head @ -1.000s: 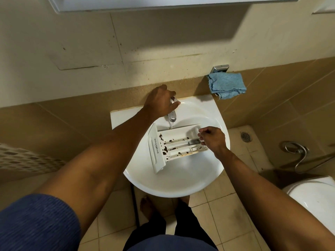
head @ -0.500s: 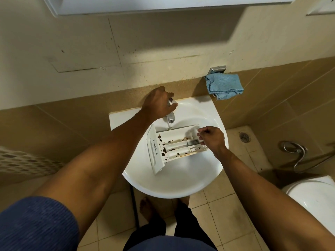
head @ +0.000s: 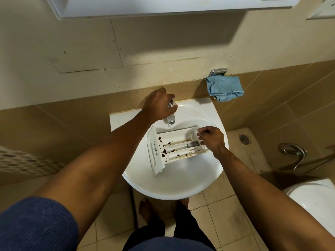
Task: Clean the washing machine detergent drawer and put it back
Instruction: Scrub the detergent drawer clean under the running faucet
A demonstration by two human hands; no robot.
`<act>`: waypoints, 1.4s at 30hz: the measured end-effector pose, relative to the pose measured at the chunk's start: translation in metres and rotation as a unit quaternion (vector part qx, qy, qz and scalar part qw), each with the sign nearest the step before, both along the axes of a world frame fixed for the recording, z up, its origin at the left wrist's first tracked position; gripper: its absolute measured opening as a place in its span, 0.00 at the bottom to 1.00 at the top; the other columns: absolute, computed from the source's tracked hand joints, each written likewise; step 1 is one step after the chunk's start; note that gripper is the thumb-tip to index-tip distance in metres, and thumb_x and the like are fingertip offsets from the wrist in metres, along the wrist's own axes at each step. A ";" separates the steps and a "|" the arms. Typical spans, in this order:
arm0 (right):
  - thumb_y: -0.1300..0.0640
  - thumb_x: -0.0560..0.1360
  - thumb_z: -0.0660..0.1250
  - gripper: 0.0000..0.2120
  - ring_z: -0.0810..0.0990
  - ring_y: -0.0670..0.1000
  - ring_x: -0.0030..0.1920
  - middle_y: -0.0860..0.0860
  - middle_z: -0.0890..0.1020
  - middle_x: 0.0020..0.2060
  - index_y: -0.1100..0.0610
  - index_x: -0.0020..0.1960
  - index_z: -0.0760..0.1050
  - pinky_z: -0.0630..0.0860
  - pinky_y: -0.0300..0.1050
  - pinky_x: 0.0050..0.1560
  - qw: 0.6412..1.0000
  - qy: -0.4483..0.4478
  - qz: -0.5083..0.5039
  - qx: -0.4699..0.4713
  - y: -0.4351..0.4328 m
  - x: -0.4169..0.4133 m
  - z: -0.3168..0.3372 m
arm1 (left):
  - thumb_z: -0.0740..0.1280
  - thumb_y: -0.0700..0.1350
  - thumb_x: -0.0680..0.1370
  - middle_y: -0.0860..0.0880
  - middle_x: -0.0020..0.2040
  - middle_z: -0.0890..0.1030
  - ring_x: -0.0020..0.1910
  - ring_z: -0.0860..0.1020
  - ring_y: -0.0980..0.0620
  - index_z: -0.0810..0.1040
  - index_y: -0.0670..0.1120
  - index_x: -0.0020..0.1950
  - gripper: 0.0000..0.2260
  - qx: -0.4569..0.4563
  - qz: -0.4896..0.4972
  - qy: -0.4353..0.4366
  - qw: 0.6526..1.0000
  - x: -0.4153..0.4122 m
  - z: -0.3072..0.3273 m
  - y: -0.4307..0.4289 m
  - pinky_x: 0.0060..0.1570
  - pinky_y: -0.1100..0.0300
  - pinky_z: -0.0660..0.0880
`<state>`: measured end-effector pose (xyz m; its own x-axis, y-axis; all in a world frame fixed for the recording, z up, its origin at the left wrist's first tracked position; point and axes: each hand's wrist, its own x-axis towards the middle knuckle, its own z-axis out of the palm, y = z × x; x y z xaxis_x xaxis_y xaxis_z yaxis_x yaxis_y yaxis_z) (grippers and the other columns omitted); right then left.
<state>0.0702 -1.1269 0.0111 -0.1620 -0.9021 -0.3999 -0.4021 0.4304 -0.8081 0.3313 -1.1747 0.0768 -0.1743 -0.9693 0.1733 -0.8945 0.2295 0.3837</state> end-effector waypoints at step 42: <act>0.63 0.77 0.66 0.10 0.87 0.55 0.47 0.51 0.88 0.41 0.54 0.48 0.85 0.87 0.54 0.46 1.000 -0.002 0.003 0.008 -0.003 0.003 0.003 | 0.70 0.56 0.80 0.39 0.55 0.81 0.52 0.80 0.42 0.82 0.45 0.68 0.21 0.008 0.005 0.000 1.000 -0.002 -0.001 0.002 0.49 0.58 0.71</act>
